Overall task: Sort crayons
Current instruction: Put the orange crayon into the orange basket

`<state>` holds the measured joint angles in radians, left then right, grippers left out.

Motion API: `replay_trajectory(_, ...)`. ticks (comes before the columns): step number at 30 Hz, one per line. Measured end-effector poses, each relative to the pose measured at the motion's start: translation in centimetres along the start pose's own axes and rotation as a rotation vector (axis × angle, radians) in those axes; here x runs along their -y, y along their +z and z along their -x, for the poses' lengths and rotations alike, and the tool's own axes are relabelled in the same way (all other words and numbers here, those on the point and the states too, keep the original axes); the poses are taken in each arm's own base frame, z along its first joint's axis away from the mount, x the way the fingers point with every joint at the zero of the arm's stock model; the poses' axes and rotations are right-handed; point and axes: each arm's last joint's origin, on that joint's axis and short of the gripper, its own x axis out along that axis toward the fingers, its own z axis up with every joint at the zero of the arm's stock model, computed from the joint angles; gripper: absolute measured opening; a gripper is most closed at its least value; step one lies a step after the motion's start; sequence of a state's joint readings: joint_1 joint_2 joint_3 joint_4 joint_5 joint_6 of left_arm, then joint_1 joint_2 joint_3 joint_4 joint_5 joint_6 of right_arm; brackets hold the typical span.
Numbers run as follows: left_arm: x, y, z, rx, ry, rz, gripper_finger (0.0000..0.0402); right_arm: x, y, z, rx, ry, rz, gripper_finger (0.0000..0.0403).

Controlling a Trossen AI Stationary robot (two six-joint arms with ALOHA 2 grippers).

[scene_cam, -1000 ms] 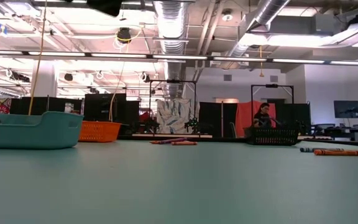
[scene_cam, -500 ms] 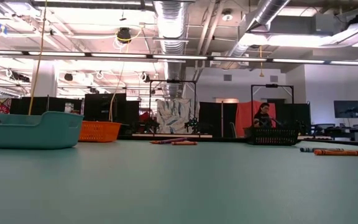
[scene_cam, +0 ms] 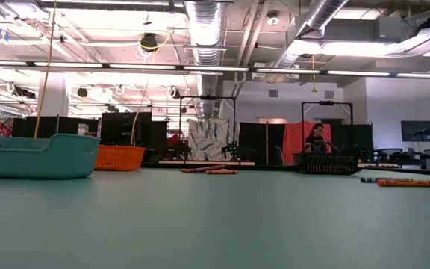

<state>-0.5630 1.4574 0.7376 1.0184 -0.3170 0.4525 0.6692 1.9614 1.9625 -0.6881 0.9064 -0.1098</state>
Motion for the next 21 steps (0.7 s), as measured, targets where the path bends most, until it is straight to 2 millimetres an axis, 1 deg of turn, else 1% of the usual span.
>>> replay_trajectory(7,0.2,0.7,0.2,0.045,0.017,-0.065,0.0100,1.0,0.3,-1.2,0.017,-0.008,0.001,0.0000)
replay_trajectory(13,0.3,0.8,0.2,0.062,-0.007,-0.084,0.0091,1.4,0.5,-1.6,0.029,-0.011,-0.001,0.0000)
replay_trajectory(17,0.5,0.8,0.3,0.055,0.006,-0.117,0.0079,1.5,0.6,-1.7,0.035,-0.015,-0.005,0.0000)
replay_trajectory(21,0.5,0.9,0.3,0.053,0.011,-0.155,0.0054,1.6,0.6,-1.8,0.037,-0.004,-0.012,0.0000)
